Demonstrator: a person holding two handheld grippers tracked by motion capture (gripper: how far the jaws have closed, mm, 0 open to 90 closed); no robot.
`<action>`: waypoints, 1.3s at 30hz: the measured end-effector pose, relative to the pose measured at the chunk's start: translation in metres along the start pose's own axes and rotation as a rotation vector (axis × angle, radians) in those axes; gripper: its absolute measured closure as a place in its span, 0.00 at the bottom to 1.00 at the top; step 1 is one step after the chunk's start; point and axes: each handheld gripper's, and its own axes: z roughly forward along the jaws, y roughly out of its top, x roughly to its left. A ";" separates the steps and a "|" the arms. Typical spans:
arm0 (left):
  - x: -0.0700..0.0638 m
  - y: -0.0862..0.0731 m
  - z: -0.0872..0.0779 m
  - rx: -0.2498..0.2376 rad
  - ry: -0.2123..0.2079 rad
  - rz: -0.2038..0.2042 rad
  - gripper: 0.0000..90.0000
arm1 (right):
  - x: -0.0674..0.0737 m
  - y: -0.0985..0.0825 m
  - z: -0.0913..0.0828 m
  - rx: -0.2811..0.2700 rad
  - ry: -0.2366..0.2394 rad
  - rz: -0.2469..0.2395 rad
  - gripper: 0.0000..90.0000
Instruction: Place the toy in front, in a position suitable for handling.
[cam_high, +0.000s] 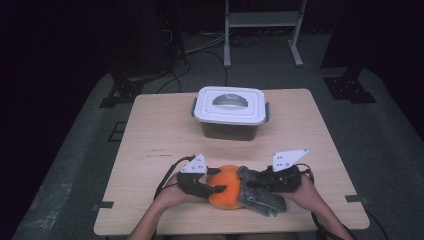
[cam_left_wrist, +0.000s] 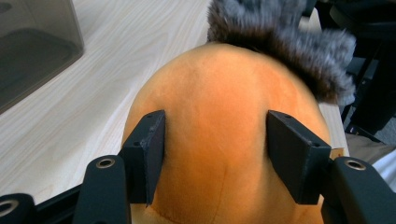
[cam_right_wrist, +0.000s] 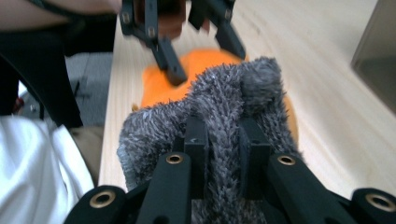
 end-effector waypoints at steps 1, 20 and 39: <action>0.000 0.000 0.001 -0.003 0.001 -0.006 0.44 | -0.001 -0.002 0.001 0.012 0.000 0.004 0.85; 0.001 -0.001 0.002 -0.013 0.011 -0.031 0.44 | -0.005 -0.014 -0.011 0.109 -0.112 0.003 0.85; -0.001 0.001 0.003 -0.016 0.016 -0.021 0.44 | 0.015 -0.025 -0.010 0.025 -0.150 0.123 0.85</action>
